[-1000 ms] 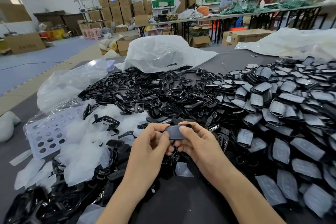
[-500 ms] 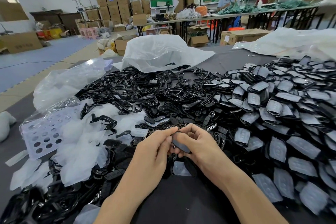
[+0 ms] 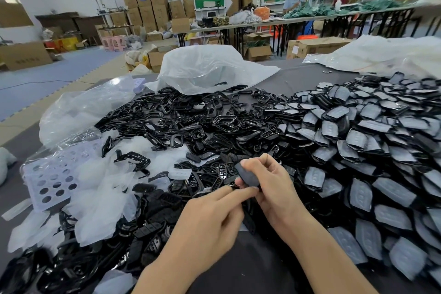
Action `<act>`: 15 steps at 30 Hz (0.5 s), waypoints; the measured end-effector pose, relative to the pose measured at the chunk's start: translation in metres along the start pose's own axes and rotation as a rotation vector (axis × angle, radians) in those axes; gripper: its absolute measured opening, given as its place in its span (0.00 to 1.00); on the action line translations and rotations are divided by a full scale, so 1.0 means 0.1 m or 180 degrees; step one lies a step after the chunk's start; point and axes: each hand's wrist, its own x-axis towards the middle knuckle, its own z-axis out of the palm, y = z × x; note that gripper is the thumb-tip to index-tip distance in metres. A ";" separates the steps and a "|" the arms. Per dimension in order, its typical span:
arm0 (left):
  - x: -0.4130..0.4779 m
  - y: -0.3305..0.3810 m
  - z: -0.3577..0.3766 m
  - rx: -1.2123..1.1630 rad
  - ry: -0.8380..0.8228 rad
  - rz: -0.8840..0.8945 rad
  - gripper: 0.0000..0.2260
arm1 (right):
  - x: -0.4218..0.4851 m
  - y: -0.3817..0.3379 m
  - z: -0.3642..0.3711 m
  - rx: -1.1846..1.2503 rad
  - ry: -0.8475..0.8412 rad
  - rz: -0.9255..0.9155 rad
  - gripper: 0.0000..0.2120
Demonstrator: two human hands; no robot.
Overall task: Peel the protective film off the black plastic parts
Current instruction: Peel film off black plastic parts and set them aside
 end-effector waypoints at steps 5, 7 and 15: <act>0.02 -0.11 -0.01 -0.0617 0.0793 -0.0750 0.11 | 0.00 0.02 0.02 -0.0096 -0.0165 0.0054 0.19; 0.03 -0.15 -0.01 -0.0844 0.0889 -0.1089 0.10 | -0.01 0.02 0.01 -0.0086 -0.0225 0.0091 0.18; 0.11 -0.19 -0.03 -0.1741 0.0795 -0.1715 0.06 | -0.10 0.12 0.09 -0.0692 -0.0576 -0.0285 0.01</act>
